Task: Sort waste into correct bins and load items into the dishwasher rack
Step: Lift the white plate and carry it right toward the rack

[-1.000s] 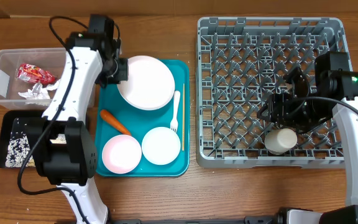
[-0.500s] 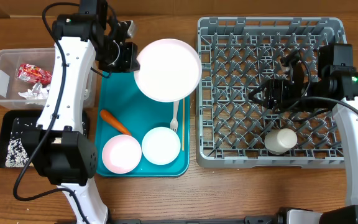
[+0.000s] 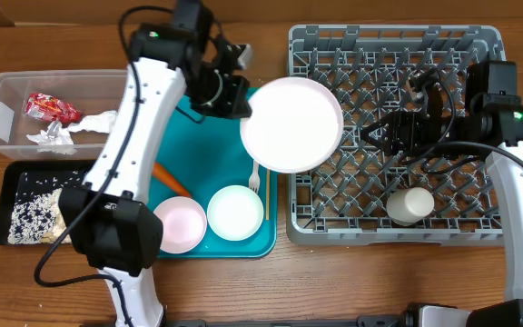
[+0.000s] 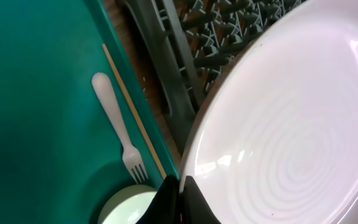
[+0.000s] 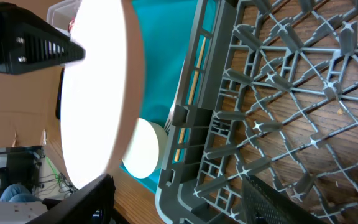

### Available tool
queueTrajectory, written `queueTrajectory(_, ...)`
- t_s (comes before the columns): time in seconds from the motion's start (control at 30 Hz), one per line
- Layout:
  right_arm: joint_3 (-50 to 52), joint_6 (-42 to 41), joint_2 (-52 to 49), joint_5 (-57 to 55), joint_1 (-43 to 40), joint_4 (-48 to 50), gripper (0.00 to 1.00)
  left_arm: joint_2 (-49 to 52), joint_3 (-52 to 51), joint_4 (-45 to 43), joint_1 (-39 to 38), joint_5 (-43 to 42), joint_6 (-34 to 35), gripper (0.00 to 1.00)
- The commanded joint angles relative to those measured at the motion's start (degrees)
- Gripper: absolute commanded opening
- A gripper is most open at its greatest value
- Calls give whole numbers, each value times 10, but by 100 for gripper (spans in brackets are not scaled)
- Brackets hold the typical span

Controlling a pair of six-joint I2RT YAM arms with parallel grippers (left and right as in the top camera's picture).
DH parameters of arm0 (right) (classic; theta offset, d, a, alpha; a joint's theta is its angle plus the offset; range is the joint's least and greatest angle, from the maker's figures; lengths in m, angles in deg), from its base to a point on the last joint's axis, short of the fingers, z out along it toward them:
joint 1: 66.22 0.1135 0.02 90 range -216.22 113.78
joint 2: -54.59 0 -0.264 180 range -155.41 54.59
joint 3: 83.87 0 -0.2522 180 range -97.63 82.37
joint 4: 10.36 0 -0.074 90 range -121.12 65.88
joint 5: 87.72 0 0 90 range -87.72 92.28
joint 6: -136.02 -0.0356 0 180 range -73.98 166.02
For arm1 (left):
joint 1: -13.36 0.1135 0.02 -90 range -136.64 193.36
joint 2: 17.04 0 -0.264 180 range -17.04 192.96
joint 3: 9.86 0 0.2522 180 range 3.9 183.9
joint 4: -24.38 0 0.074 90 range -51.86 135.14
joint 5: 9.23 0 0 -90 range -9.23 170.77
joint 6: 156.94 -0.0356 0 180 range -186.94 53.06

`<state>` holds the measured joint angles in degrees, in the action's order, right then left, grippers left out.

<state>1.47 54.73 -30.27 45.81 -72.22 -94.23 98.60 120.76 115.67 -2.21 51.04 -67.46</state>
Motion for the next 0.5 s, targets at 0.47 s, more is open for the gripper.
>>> queueTrajectory(0.47,-4,7,-2,-56,64,35,69,7,14,-15,-51,16,44,4)
